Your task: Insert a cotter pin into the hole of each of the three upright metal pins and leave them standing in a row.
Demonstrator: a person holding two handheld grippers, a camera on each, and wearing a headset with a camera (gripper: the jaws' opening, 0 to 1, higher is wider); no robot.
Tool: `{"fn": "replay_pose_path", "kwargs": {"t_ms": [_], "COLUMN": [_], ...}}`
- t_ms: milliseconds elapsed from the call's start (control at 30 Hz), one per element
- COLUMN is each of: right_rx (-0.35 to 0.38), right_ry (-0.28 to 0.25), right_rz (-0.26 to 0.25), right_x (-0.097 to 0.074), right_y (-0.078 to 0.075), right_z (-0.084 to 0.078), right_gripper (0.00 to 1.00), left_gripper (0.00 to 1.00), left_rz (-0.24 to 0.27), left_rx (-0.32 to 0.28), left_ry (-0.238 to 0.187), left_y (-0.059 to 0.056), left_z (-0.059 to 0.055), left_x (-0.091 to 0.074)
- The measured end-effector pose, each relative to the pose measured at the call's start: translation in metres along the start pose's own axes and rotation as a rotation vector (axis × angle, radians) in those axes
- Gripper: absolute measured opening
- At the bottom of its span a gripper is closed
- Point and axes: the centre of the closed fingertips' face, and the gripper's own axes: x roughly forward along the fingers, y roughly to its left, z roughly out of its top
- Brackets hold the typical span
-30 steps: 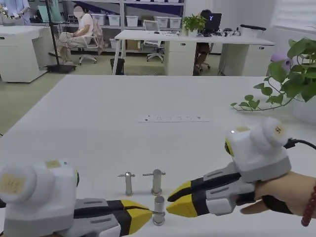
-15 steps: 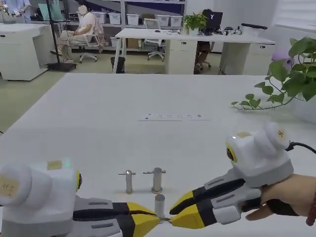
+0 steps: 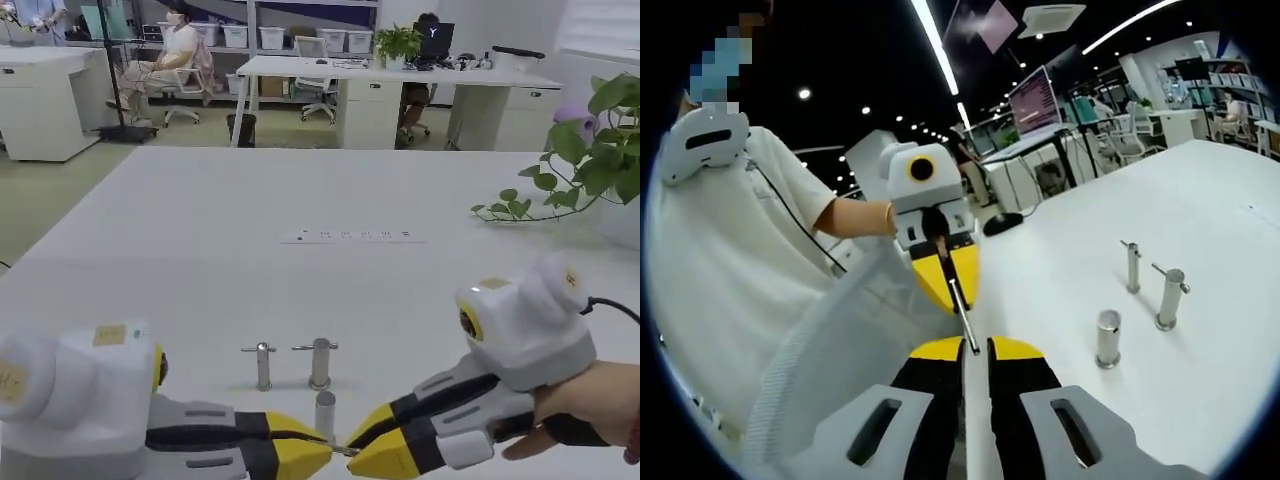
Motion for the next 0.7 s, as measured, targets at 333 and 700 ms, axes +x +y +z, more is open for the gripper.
{"fn": "replay_pose_path", "kwargs": {"t_ms": [333,700], "right_rx": [-0.008,-0.109], "right_ry": [-0.003,0.068], "right_rz": [0.022,0.008], "right_x": [0.0014,-0.0001], "right_y": [0.0054,0.0069], "right_z": [0.0,-0.0012], "right_gripper": [0.06,0.03], "left_gripper": [0.0,0.03], "left_rz": [-0.017,0.018], "left_rx": [0.022,0.08], "left_ry": [-0.001,0.028], "left_y": [-0.0043,0.0], "left_z": [0.0001,-0.0051], "left_x": [0.0008,0.0028]}}
